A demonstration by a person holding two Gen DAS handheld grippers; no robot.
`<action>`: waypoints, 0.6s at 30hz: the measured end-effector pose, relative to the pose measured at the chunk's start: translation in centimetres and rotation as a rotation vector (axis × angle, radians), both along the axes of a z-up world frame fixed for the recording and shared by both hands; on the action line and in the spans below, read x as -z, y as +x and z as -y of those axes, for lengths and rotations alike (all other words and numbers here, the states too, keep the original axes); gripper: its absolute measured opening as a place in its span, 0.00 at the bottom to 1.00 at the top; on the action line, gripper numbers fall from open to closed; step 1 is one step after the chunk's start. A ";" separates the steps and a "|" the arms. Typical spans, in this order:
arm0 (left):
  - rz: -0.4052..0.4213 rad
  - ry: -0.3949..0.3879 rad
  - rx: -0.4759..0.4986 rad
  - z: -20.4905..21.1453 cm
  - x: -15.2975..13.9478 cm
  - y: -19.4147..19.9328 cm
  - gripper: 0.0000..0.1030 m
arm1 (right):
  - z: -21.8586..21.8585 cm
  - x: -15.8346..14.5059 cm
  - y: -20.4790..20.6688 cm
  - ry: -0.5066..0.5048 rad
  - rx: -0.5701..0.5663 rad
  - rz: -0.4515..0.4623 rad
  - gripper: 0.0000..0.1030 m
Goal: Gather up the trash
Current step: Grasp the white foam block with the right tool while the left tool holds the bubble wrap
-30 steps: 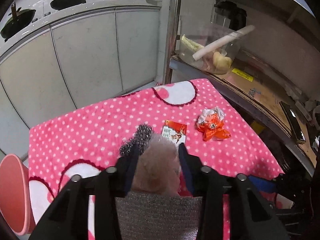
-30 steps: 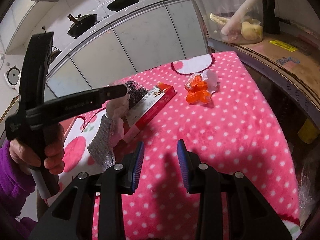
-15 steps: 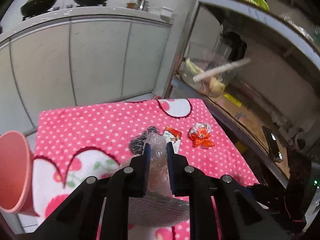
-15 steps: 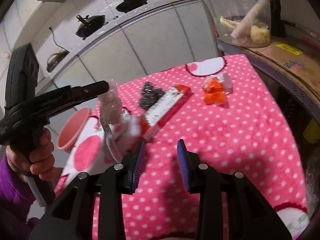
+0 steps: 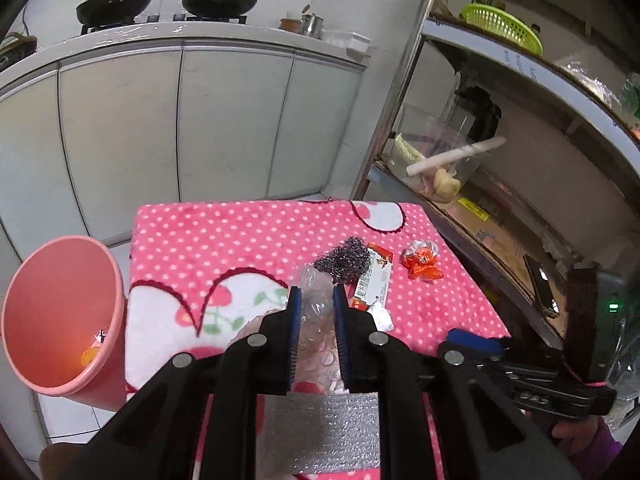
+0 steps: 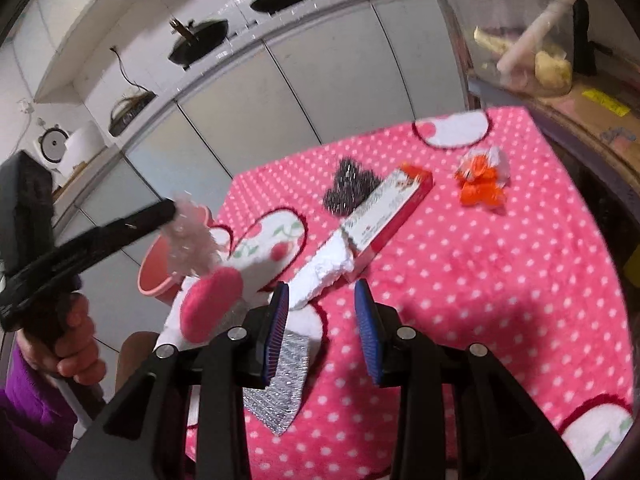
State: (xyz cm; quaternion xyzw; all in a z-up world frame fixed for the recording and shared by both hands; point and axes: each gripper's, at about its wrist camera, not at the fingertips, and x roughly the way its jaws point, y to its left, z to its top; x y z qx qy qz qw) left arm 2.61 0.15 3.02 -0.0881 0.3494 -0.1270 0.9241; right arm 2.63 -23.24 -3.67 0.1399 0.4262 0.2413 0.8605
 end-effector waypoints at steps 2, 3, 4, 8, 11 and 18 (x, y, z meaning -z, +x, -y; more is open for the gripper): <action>0.011 -0.014 -0.001 -0.7 -0.1 -0.5 0.15 | -0.5 1.2 0.9 0.023 0.017 -0.068 0.34; 0.014 -0.020 -0.002 -1.0 0.0 -0.7 0.15 | -0.7 1.6 1.2 0.040 0.025 -0.095 0.34; 0.016 -0.023 -0.002 -1.2 0.0 -0.9 0.15 | -1.0 2.1 1.6 0.055 0.029 -0.118 0.34; 0.007 -0.039 -0.009 -2.3 0.8 -1.1 0.15 | -2.9 3.2 2.6 0.053 0.060 -0.158 0.34; -0.009 -0.064 -0.009 -3.2 1.5 -1.1 0.15 | -3.6 4.3 3.6 0.043 0.112 -0.208 0.34; -0.016 -0.098 -0.005 -4.7 2.2 -1.4 0.15 | -5.4 5.7 4.7 0.041 0.193 -0.253 0.34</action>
